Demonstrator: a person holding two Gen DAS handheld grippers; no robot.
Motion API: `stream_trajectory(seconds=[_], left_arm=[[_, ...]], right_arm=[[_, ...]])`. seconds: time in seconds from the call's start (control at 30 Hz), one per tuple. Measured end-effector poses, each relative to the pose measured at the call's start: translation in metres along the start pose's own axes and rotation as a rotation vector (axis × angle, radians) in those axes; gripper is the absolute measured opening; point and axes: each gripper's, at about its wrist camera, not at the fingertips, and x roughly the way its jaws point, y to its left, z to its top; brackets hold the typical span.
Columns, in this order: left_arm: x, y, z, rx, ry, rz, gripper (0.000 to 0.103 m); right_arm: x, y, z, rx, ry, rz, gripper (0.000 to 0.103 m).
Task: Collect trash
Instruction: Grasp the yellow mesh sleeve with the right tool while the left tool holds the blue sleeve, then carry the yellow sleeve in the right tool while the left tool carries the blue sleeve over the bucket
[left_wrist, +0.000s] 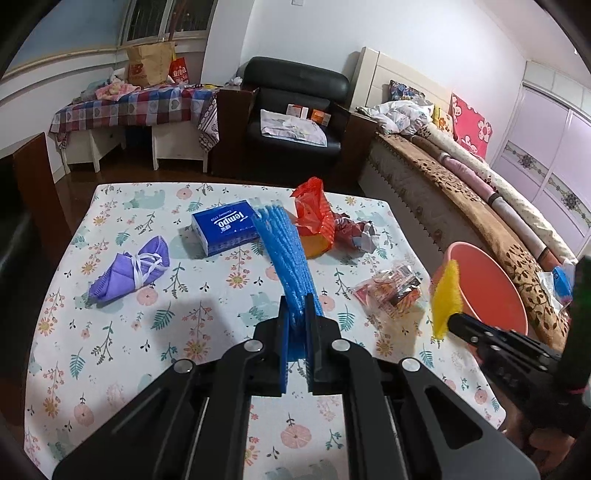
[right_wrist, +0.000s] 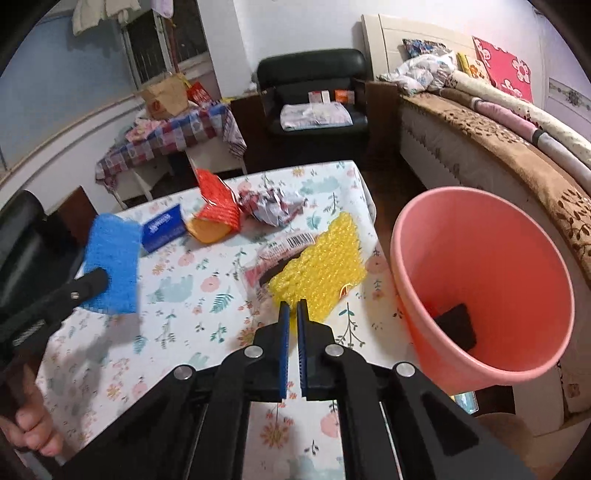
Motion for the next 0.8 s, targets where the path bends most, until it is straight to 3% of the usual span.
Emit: stream_trajectory(seconds=[0.4, 0.8], left_arm=[[-0.019, -0.025, 0.006, 0.034, -0.036, -0.058, 0.006], [-0.019, -0.096, 0.015, 0.167, -0.052, -0.178, 0.006]], right_arm=[[-0.050, -0.030, 0.001, 0.058, -0.080, 0.003, 0.004], [-0.065, -0.087, -0.004, 0.164, -0.100, -0.030, 0.004]])
